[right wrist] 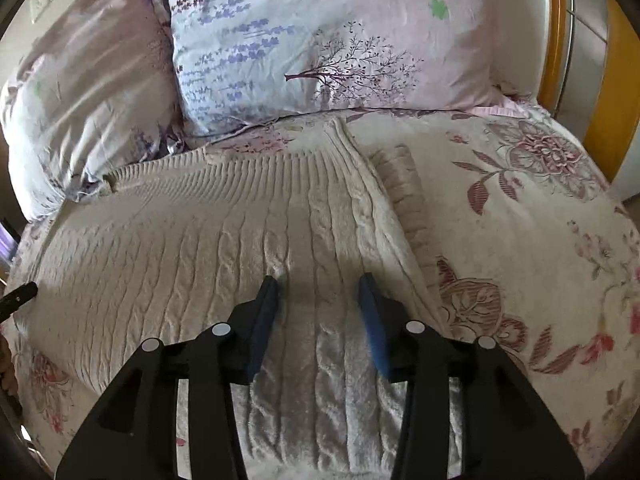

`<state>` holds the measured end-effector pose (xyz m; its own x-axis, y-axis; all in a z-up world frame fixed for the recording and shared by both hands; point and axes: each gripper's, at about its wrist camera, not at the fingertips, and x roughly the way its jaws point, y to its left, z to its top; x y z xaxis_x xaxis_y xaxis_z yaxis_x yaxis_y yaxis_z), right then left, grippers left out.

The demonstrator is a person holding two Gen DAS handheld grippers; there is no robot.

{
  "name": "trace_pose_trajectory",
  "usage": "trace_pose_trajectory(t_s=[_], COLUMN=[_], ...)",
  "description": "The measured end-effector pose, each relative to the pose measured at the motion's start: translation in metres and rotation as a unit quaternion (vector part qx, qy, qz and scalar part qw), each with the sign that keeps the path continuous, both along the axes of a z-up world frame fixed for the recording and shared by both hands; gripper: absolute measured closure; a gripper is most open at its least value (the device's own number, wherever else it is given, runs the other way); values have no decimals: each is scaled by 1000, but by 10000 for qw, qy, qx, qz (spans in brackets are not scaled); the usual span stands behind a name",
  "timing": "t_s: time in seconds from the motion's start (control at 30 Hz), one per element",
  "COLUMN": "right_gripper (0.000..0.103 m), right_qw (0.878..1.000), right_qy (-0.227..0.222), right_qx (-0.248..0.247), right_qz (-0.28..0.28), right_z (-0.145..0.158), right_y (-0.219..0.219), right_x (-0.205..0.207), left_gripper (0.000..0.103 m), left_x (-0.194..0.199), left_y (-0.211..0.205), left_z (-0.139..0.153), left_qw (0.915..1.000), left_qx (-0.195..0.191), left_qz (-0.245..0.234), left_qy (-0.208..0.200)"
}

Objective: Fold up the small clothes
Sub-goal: 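Open both grippers and release the folded sweater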

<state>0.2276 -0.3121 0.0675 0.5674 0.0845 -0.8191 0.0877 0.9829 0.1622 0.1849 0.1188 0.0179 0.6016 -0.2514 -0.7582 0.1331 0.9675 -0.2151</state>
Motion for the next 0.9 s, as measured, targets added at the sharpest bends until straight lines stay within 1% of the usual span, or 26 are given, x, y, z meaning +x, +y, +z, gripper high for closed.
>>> trace_pose_trajectory(t_s=[0.07,0.13,0.2,0.23,0.3,0.37,0.43,0.53,0.63,0.73,0.9], right_gripper=[58,58,55,54,54,54,54,54,54,53,52], right_qw=[10000,9996,9987,9979,9969,9958,9944,9924,9906,9903,9886], right_qy=[-69,-249,-415,-481,-517,-499,-479,-458,-392,-239,-287], right_qx=[-39,58,108,126,116,131,141,54,-122,-250,-490], right_qz=[-19,102,280,414,580,758,933,1145,1308,1343,1395], right_z=[8,16,23,26,27,26,24,21,15,5,1], right_y=[5,12,26,35,48,64,81,98,117,123,129], right_x=[-1,-3,-4,-4,-1,3,8,15,20,25,23], left_gripper=[37,34,25,24,23,23,23,23,23,23,23], left_x=[-2,-2,0,1,5,12,18,25,30,34,43], left_y=[6,18,34,38,51,62,70,71,70,68,59], left_z=[4,11,17,19,19,14,8,-1,-7,-8,-8], left_qw=[9997,9983,9955,9944,9909,9863,9822,9782,9755,9755,9766], left_qx=[-224,-541,-792,-865,-1080,-1358,-1555,-1726,-1803,-1788,-1757], left_qz=[56,235,506,598,799,931,1020,1071,1138,1170,1137], left_qy=[2,-26,-126,-138,-75,95,251,428,543,521,501])
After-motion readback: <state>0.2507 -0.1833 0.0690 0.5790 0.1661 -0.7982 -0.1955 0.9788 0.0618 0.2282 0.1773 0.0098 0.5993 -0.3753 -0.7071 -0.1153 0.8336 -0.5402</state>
